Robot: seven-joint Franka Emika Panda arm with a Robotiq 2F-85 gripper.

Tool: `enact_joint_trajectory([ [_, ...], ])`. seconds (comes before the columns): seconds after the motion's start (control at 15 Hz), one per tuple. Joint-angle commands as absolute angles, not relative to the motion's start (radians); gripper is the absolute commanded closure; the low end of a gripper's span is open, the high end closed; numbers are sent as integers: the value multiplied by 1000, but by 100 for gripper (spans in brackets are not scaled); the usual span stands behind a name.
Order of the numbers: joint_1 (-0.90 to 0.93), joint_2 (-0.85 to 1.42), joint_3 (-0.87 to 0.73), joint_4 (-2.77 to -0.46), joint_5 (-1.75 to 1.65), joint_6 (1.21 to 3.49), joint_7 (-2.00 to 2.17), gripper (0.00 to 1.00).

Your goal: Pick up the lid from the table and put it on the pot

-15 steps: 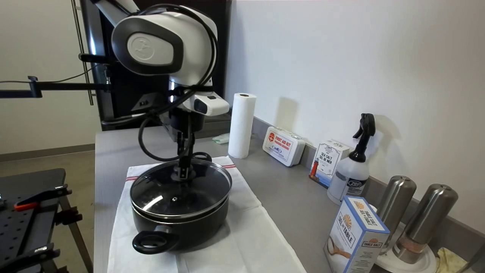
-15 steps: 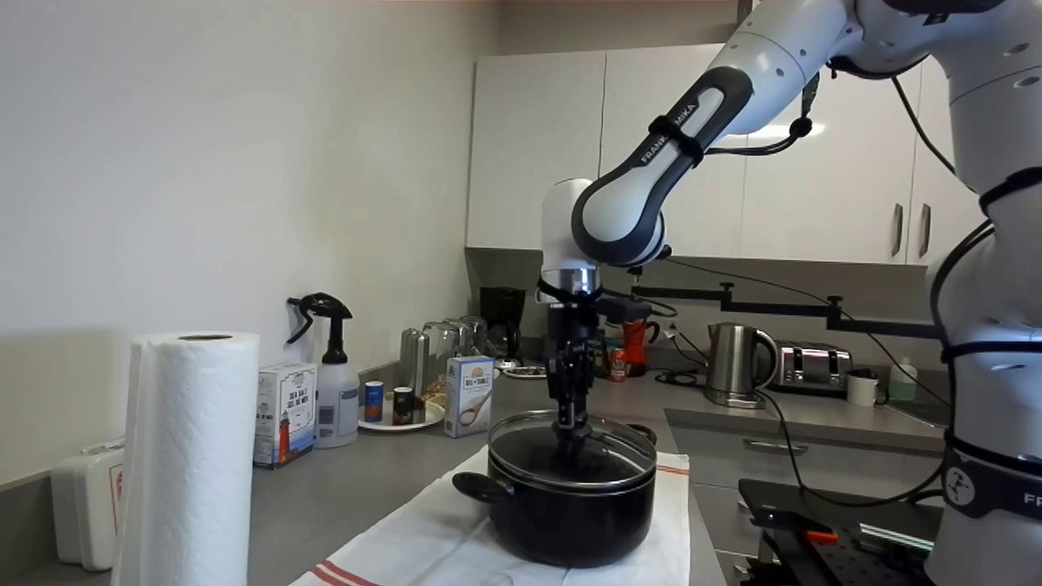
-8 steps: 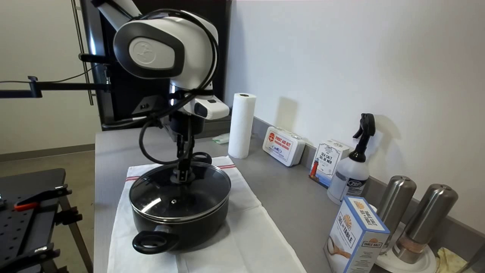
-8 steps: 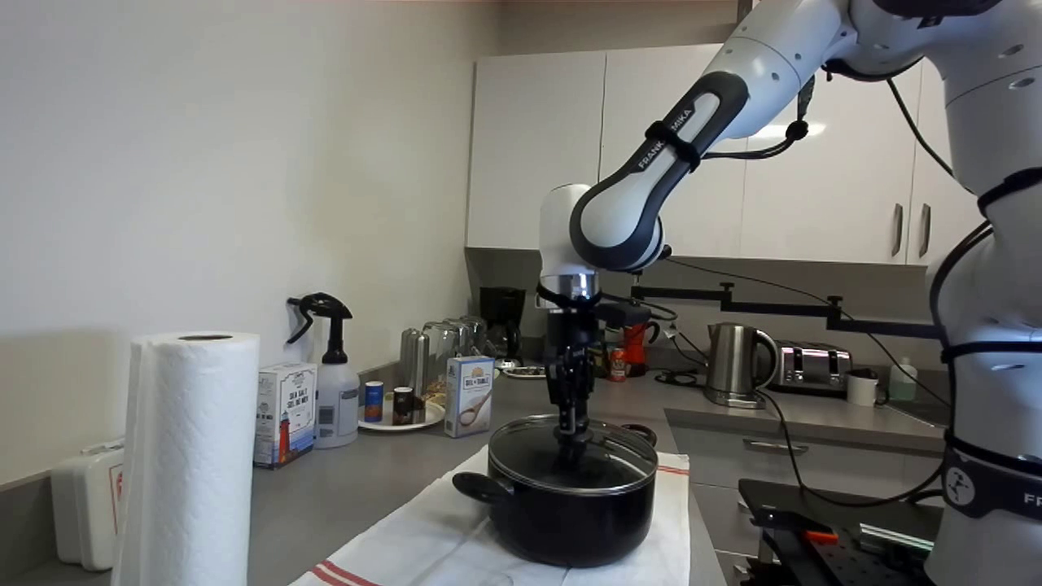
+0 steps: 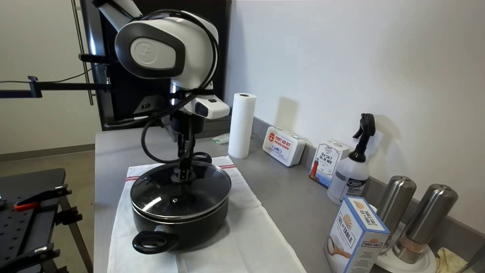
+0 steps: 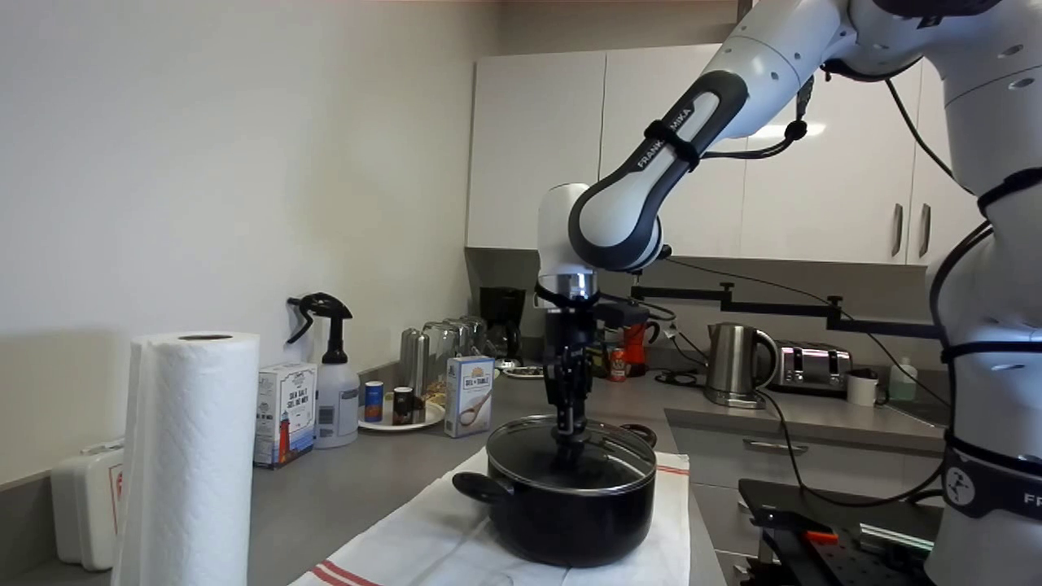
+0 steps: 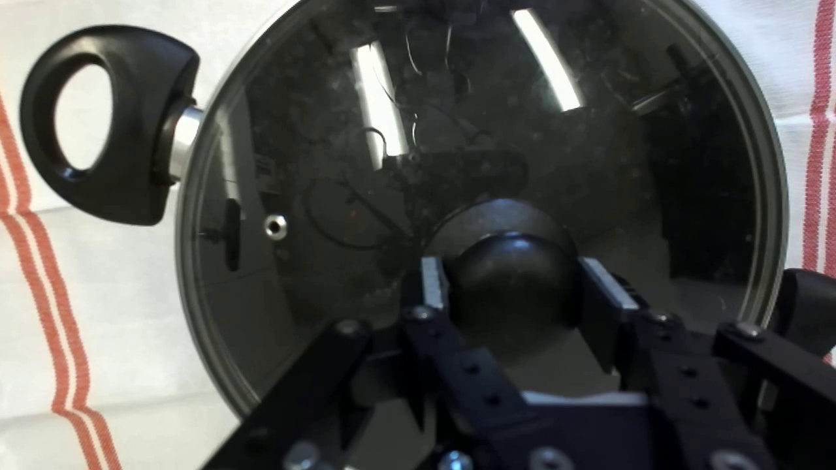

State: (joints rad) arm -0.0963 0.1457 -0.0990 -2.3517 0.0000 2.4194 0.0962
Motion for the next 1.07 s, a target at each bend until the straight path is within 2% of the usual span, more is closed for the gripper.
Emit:
enact_joint_trajectory([
  [0.0,-96,138,-94,-2341,35,2425,91,75],
  [0.6,-106,134,-93,-2356,100,2453,79,75],
  [0.67,-106,135,-93,-2357,103,2454,81,68],
  [0.73,-106,134,-93,-2358,106,2456,81,25],
  [0.8,-105,133,-93,-2360,108,2459,83,24],
  [1.0,-102,120,-93,-2368,108,2483,86,3],
])
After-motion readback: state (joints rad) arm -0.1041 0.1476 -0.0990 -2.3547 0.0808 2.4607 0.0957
